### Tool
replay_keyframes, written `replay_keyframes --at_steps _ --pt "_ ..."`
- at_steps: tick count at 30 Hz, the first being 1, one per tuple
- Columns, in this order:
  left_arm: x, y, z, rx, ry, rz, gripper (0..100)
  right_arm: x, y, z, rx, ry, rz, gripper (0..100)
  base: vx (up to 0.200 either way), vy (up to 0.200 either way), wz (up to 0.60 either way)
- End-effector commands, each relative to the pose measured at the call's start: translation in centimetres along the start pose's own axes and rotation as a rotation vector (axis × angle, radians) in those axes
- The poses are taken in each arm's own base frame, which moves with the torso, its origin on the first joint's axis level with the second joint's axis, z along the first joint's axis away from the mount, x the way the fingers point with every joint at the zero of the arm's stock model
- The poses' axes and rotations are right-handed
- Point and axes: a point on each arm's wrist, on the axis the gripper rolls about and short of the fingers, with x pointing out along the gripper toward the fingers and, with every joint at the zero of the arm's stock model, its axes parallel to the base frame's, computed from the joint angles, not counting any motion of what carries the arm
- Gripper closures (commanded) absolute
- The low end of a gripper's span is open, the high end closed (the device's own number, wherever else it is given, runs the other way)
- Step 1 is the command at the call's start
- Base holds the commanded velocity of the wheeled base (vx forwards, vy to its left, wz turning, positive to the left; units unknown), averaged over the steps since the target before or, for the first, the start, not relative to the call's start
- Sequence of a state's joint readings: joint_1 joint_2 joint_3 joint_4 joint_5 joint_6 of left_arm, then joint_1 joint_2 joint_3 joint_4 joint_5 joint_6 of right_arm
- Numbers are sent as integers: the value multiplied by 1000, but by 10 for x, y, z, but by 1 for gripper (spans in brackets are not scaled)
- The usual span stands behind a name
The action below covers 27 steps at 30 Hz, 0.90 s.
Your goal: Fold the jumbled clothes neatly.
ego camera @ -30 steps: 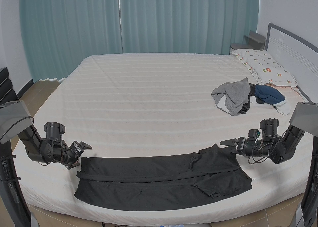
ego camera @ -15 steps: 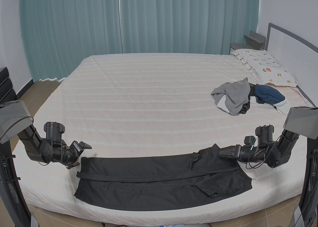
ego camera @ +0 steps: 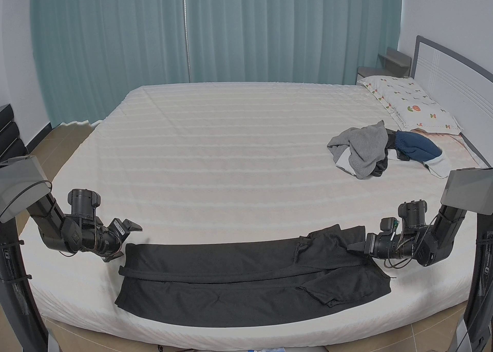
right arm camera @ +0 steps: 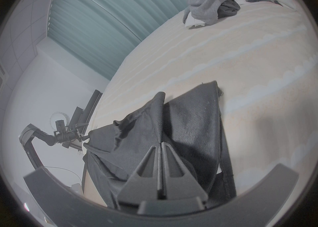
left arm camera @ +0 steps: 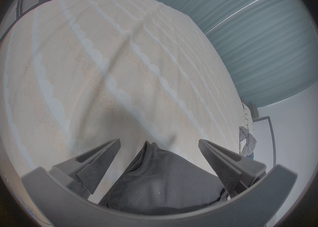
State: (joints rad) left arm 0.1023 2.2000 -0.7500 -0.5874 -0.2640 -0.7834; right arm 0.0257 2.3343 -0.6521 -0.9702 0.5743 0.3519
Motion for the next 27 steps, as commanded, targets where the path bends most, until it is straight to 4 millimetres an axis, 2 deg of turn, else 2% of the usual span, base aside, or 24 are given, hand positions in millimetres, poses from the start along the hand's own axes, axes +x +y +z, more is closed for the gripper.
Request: replay_keyframes --at_steps 1,19,20,24,26,27 --pt "0 0 0 1 -1 0 0 -9 -8 3 14 -27 -20 100 0 0 0" --pt "0 0 0 2 -2 1 0 -14 -13 -5 -4 -6 -37 100 0 0 0" --pt "0 0 0 2 -2 1 0 -13 -12 -4 -5 -7 -36 0 0 0 0" --pt "0 0 0 0 -3 0 0 -16 -5 5 -15 -40 -31 0 0 0 0" --pt "0 0 0 -3 -2 -1 0 -19 3 12 -26 -67 -23 0 0 0 0" --pt "0 0 0 -3 -2 -1 0 -18 16 18 -25 -83 3 0 0 0 0"
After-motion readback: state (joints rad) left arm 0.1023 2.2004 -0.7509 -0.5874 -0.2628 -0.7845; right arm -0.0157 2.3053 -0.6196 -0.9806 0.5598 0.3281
